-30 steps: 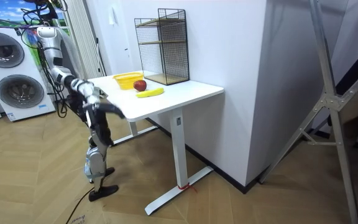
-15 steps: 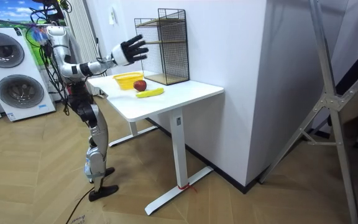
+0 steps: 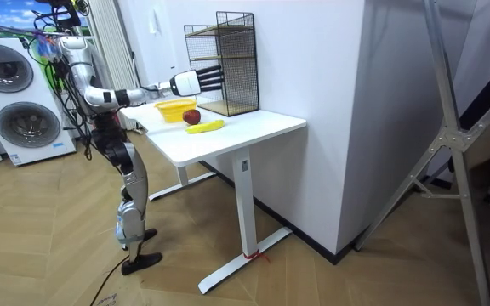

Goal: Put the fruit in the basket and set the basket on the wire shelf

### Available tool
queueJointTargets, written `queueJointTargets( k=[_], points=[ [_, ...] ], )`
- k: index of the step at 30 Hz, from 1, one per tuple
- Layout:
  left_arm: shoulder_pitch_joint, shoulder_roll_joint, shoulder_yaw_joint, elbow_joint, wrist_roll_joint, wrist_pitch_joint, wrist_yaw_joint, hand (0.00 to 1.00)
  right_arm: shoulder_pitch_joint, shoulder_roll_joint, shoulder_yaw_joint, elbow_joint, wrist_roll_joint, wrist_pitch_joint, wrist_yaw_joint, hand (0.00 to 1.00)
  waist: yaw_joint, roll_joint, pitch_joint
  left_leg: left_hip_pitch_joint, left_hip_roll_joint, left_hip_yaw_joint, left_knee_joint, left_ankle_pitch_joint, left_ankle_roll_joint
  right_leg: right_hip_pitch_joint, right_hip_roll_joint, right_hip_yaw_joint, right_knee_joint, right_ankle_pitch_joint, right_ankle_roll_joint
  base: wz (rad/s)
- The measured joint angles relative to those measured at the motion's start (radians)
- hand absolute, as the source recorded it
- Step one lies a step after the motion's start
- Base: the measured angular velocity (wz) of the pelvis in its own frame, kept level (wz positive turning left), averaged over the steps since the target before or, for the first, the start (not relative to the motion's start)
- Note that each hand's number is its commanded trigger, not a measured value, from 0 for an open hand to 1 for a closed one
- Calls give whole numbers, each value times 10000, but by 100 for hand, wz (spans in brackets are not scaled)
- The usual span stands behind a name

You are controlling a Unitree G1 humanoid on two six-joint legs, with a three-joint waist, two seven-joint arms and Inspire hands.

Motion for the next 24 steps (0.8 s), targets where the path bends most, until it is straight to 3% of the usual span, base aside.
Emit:
queueJointTargets(
  k=[13, 21, 24],
  points=[
    [27, -2, 33, 25, 296, 11, -405, 0, 18, 5, 659, 767, -732, 1, 1371, 0, 221, -130, -80, 70, 12, -15, 92, 4, 1, 61, -14, -73, -17, 0, 0, 0],
    [-65, 3, 36, 17, 526, 27, -536, 0, 143, 6, 813, 1284, -814, 11, 1877, 0, 246, -97, -99, -18, 13, -220, 133, 2, 2, 61, -24, -240, -9, 6, 2, 7],
    [-94, 2, 33, 24, 527, 27, -540, 0, 377, 6, 1035, 1554, -818, 177, 2110, 0, 280, -60, -113, -43, 10, -231, 151, 2, 2, 52, -27, -240, -9, 7, 1, 2]
  ],
)
